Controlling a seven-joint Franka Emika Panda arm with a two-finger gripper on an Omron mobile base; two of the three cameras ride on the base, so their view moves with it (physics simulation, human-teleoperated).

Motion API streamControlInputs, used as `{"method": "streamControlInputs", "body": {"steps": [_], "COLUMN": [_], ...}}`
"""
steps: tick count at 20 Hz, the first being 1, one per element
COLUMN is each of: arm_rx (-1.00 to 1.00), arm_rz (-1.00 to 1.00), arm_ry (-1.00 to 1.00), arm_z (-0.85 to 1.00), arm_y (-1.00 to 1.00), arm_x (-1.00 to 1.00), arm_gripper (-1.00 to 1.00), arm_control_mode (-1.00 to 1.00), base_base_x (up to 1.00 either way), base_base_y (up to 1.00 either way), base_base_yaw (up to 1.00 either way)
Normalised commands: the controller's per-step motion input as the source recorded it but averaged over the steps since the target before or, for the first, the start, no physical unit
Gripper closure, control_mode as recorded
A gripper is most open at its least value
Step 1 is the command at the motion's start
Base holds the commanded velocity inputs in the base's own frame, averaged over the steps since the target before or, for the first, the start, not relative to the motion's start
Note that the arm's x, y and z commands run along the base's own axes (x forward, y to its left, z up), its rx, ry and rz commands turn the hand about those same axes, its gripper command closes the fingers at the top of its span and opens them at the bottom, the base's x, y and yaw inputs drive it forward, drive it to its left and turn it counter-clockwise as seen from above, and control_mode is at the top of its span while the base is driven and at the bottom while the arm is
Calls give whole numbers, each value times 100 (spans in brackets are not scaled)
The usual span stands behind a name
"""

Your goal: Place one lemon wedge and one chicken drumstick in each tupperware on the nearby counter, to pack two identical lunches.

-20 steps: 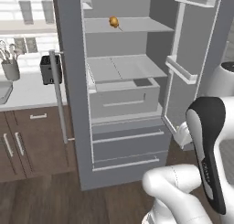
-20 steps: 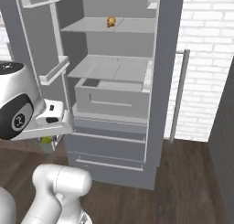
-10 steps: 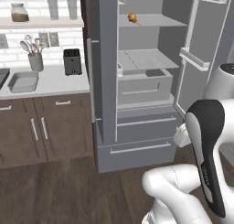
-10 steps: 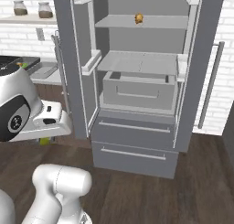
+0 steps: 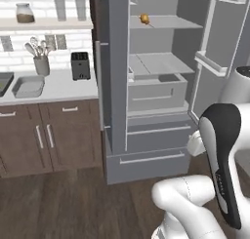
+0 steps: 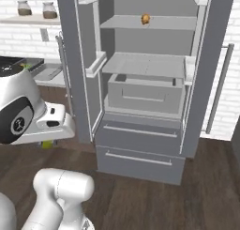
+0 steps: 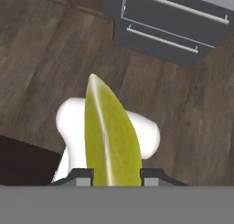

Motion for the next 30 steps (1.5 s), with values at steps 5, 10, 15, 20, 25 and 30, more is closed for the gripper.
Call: {"method": "streamControlInputs", "body": {"steps": [5,10,15,20,25,30], "arm_rx": [0,0,0,0,0,0], "arm_rz": [0,0,0,0,0,0], "arm_ry": [0,0,0,0,0,0], "arm_z": [0,0,0,0,0,0], "arm_y": [0,0,0,0,0,0], "arm_x": [0,0,0,0,0,0], "arm_gripper": [100,100,100,100,100,100], "arm_control_mode": [100,100,100,100,100,100], "base_base_x": [16,6,44,96,100,100], "base_base_y": [98,63,61,50,10,0], "base_base_yaw": [53,83,76,51,15,-16]}}
